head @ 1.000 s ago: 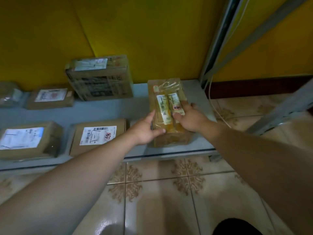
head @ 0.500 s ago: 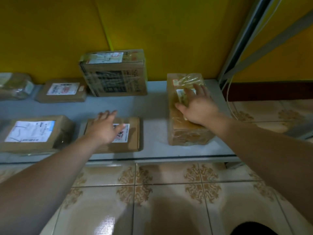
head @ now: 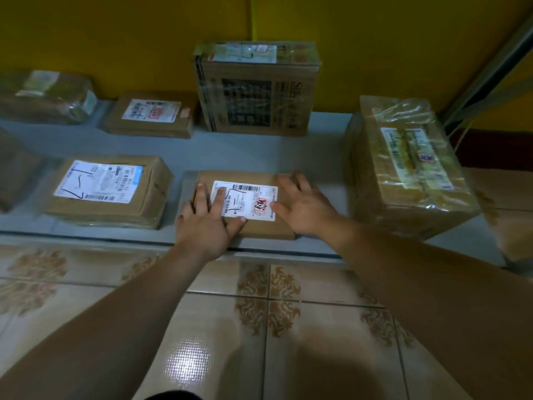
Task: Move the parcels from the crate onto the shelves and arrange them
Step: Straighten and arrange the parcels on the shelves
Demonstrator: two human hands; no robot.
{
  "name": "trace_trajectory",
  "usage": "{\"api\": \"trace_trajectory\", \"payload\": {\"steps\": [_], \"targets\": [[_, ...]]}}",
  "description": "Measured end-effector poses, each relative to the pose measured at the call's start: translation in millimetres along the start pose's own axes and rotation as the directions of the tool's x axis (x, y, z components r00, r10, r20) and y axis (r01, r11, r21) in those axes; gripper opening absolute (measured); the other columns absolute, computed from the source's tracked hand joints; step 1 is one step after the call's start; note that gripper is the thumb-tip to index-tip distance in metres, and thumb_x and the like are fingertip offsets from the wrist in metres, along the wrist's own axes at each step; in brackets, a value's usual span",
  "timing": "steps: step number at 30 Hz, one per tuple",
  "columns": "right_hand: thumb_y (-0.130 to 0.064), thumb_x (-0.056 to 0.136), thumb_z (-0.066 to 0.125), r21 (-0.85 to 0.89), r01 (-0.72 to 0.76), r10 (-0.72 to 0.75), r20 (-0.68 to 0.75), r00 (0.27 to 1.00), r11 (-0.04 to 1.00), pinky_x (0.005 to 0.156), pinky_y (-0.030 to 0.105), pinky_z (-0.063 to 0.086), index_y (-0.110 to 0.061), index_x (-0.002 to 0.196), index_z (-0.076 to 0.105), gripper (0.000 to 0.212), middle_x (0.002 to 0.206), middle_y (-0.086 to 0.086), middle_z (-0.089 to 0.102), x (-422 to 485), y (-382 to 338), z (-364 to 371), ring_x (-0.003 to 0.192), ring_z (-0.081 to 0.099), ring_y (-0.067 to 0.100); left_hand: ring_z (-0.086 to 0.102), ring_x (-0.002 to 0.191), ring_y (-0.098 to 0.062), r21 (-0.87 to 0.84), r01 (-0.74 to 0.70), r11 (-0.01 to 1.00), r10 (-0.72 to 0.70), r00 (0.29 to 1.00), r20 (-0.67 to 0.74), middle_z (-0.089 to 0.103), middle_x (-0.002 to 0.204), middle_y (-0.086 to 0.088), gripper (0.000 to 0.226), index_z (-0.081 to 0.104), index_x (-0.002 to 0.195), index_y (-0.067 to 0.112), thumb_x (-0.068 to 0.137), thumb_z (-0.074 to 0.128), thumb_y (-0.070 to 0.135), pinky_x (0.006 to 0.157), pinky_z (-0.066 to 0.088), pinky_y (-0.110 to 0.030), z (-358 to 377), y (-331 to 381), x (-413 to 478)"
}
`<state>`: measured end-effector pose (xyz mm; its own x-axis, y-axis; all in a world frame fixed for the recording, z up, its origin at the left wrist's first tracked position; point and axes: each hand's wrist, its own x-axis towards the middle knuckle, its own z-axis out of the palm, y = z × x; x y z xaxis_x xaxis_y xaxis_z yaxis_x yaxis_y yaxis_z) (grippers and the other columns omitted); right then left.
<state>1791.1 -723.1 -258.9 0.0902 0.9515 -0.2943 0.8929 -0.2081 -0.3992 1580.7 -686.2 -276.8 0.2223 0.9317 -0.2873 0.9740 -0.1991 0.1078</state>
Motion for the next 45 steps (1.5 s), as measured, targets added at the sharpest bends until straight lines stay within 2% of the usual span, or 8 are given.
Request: {"api": "trace_trajectory", "payload": {"steps": [13, 16, 18, 20, 24, 29, 37, 45], "targets": [[-0.050, 0.100, 0.044, -0.012, -0.134, 0.134, 0.019, 0.991, 0.991, 0.113, 0.036, 0.031, -0.034, 0.156, 0.013, 0.066, 0.164, 0.004, 0.008, -7, -4, -2, 0.146, 0.025, 0.028, 0.015, 0.139, -0.040, -0.023, -0.094, 0.995, 0.096, 0.990, 0.106, -0.015, 0.161, -0.007, 0.081, -0.003, 0.154, 0.031, 0.091, 0.029, 0.070, 0.113, 0.021, -0.046, -14, 4, -5], [-0.049, 0.099, 0.048, -0.110, -0.173, 0.181, 0.068, 0.981, 0.979, 0.109, 0.040, 0.036, -0.033, 0.155, 0.019, 0.065, 0.158, 0.009, 0.023, -3, -18, -14, 0.139, 0.036, 0.034, 0.023, 0.138, -0.037, 0.037, -0.169, 0.985, 0.162, 0.977, 0.138, 0.007, 0.160, -0.008, 0.084, 0.010, 0.154, 0.028, 0.088, 0.037, 0.072, 0.111, 0.024, -0.045, -40, -1, 1], [-0.051, 0.098, 0.049, -0.223, -0.170, 0.197, 0.104, 0.975, 0.960, 0.103, 0.041, 0.040, -0.028, 0.152, 0.029, 0.063, 0.150, 0.013, 0.033, 1, -30, -29, 0.131, 0.043, 0.035, 0.026, 0.139, -0.033, 0.073, -0.251, 0.965, 0.249, 0.968, 0.041, 0.027, 0.155, -0.008, 0.077, 0.024, 0.150, 0.026, 0.089, 0.042, 0.069, 0.110, 0.026, -0.045, -65, -9, 4], [-0.053, 0.097, 0.049, -0.257, -0.161, 0.186, 0.073, 0.980, 0.953, 0.103, 0.043, 0.041, -0.023, 0.149, 0.037, 0.061, 0.148, 0.014, 0.036, 6, -47, -46, 0.130, 0.043, 0.036, 0.020, 0.144, -0.030, 0.112, -0.311, 0.944, 0.320, 0.945, -0.067, 0.027, 0.157, -0.006, 0.072, 0.025, 0.150, 0.025, 0.091, 0.041, 0.064, 0.115, 0.022, -0.047, -89, -27, 7], [-0.052, 0.097, 0.049, -0.232, -0.150, 0.146, -0.035, 0.989, 0.961, 0.112, 0.041, 0.033, -0.022, 0.155, 0.028, 0.069, 0.158, 0.012, 0.028, 15, -79, -77, 0.141, 0.033, 0.035, 0.009, 0.148, -0.029, 0.123, -0.232, 0.965, 0.251, 0.953, -0.168, 0.018, 0.161, -0.005, 0.074, 0.021, 0.152, 0.026, 0.092, 0.041, 0.063, 0.119, 0.014, -0.052, -109, -83, 23], [-0.052, 0.096, 0.051, -0.244, -0.171, 0.144, -0.125, 0.982, 0.955, 0.112, 0.043, 0.034, -0.023, 0.156, 0.025, 0.072, 0.159, 0.013, 0.026, 37, -90, -94, 0.143, 0.030, 0.035, -0.004, 0.149, -0.030, 0.012, -0.082, 0.997, 0.083, 0.995, -0.052, 0.001, 0.164, -0.001, 0.082, 0.007, 0.155, 0.032, 0.090, 0.038, 0.070, 0.117, 0.004, -0.060, -106, -127, 51], [-0.048, 0.095, 0.056, -0.305, -0.207, 0.068, -0.410, 0.910, 0.929, 0.121, 0.050, 0.009, -0.025, 0.159, 0.003, 0.086, 0.166, 0.008, -0.001, 103, -96, -113, 0.153, -0.002, 0.030, -0.009, 0.149, -0.028, -0.010, -0.116, 0.993, 0.113, 0.983, -0.144, -0.004, 0.163, 0.003, 0.078, 0.002, 0.154, 0.035, 0.090, 0.031, 0.070, 0.114, -0.001, -0.065, -70, -136, 58], [-0.043, 0.100, 0.051, -0.384, -0.224, 0.075, -0.367, 0.927, 0.896, 0.122, 0.052, -0.001, -0.023, 0.157, -0.016, 0.090, 0.165, 0.011, -0.018, 158, -103, -96, 0.151, -0.015, 0.033, -0.006, 0.149, -0.024, -0.006, -0.120, 0.993, 0.117, 0.973, -0.199, 0.000, 0.163, 0.006, 0.076, 0.001, 0.152, 0.038, 0.087, 0.018, 0.073, 0.114, 0.002, -0.064, -63, -140, 60]]}}
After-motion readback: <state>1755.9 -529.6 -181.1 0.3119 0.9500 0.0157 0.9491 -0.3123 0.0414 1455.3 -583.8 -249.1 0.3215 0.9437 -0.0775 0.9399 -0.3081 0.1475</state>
